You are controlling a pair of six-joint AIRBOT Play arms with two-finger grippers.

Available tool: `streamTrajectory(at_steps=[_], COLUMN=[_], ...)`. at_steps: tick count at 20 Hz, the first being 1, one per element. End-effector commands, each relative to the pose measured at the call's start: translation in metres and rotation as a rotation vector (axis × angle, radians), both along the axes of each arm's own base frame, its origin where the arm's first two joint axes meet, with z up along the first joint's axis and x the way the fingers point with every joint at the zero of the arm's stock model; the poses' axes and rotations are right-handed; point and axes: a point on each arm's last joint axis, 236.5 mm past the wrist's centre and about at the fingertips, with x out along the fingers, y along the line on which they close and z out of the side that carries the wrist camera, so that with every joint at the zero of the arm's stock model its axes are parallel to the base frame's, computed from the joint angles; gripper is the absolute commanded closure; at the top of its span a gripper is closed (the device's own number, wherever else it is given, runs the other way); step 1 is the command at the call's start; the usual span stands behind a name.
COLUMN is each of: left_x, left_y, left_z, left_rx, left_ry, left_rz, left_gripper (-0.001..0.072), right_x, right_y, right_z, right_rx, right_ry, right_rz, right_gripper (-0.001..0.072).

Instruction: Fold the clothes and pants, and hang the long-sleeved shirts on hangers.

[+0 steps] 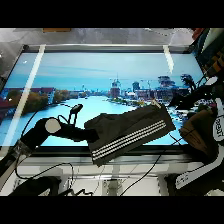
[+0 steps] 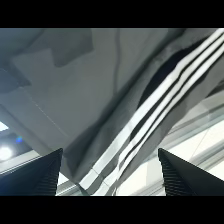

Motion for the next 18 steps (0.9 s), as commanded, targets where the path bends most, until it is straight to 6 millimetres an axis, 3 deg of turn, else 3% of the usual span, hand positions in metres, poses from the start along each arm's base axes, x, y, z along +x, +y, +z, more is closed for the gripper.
streamTrajectory(at_steps=[1,5,10,15,18], left_x=[0.002,-0.001,-0.001,-0.001,0.000], left_y=[0.005,0.005,0.005,0.006,0.006], left_z=[0.000,-0.001,-0.001,-0.001,-0.001], left_rx=[0.002,0.004,0.004,0.004,0.005], left_ry=[0.010,0.018,0.019,0.018,0.017], left_rz=[0.014,0.009,0.009,0.009,0.010], left_gripper=[0.0016,0.0016,0.0016,0.0016,0.0016], right_x=[0.006,0.011,0.004,-0.010,-0.036], right_y=[0.012,0.004,0.008,0.057,0.088], right_z=[-0.027,-0.040,-0.050,-0.043,-0.050], right_rx=[-0.029,-0.098,-0.026,0.278,0.379], right_ry=[-0.008,-0.017,0.024,0.099,0.182], right_rz=[0.109,0.129,0.104,0.047,0.055], right_gripper=[0.0092,0.0094,0.0101,0.0105,0.0105])
